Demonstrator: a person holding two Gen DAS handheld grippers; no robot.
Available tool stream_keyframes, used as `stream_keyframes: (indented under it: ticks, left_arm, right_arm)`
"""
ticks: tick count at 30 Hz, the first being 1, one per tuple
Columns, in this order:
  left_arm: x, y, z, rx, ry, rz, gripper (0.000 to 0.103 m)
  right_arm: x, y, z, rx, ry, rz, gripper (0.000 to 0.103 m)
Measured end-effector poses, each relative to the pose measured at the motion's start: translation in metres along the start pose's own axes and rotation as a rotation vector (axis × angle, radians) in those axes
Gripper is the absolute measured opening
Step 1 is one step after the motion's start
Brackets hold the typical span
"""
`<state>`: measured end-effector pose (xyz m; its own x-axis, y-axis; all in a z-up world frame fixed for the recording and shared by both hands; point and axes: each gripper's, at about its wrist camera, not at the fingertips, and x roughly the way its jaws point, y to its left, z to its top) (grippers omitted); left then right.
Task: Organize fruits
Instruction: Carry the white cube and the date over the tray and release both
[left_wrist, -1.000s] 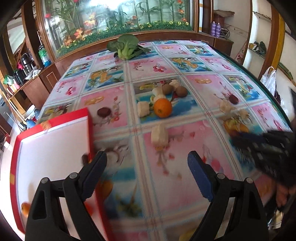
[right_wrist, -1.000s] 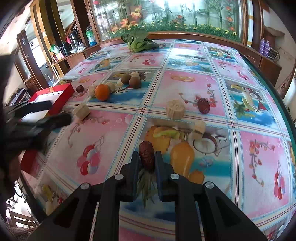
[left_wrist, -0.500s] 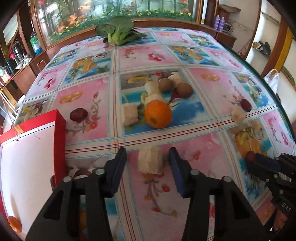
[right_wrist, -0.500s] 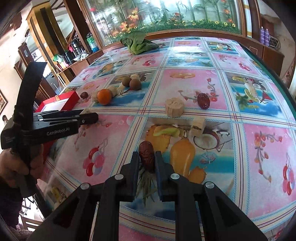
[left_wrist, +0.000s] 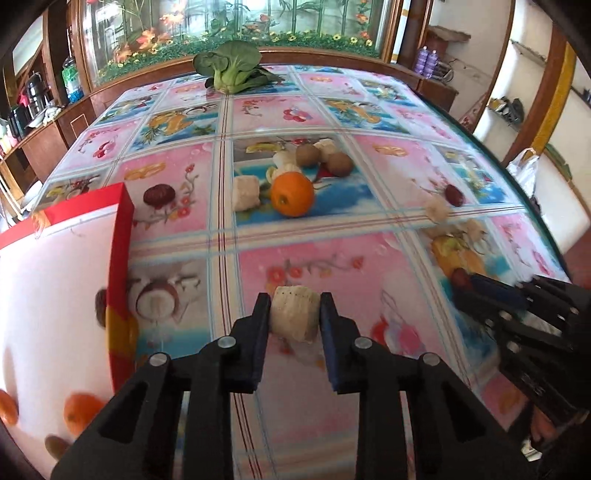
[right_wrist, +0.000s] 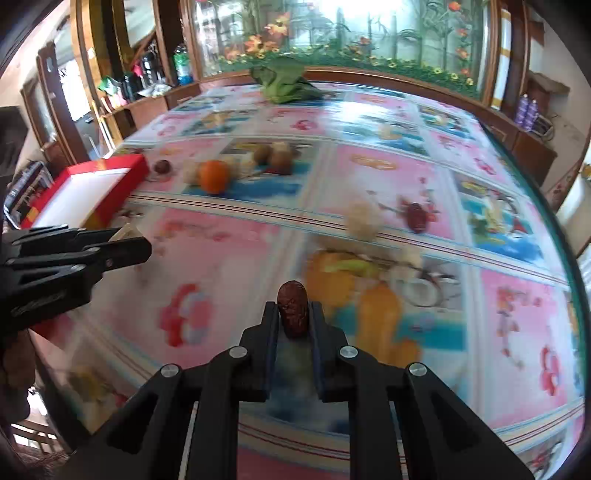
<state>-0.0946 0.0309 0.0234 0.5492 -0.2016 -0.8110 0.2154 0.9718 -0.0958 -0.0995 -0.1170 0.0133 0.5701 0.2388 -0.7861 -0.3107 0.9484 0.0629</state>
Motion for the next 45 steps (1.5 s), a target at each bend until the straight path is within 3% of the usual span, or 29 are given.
stream_keyframes:
  ticks: [7,13,17,21,34,43,45]
  left_arm:
    - [-0.06,0.029,-0.016,-0.047,-0.119,0.004,0.028]
    - [-0.091,0.092,-0.027,-0.158,-0.187,0.141,0.028]
    - [-0.094,0.132,-0.036,-0.232,-0.187,0.238,0.028]
    - [-0.089,0.156,-0.045,-0.277,-0.172,0.26,0.028]
    - [-0.078,0.18,-0.057,-0.31,-0.139,0.293,0.028]
    - [-0.07,0.185,-0.062,-0.316,-0.105,0.313,0.028]
    - [-0.069,0.187,-0.063,-0.329,-0.099,0.32,0.029]
  right_arm:
    - [0.005,0.058,0.023,-0.077,-0.021,0.105,0.014]
    - [0.019,0.118,0.059,-0.099,-0.044,0.248,0.014]
    - [0.029,0.159,0.079,-0.121,-0.052,0.329,0.014]
    - [0.042,0.183,0.089,-0.143,-0.052,0.341,0.014]
    - [0.079,0.226,0.092,-0.192,0.021,0.334,0.014]
    - [0.089,0.226,0.093,-0.181,0.072,0.32,0.015]
    - [0.088,0.223,0.094,-0.171,0.095,0.334,0.02]
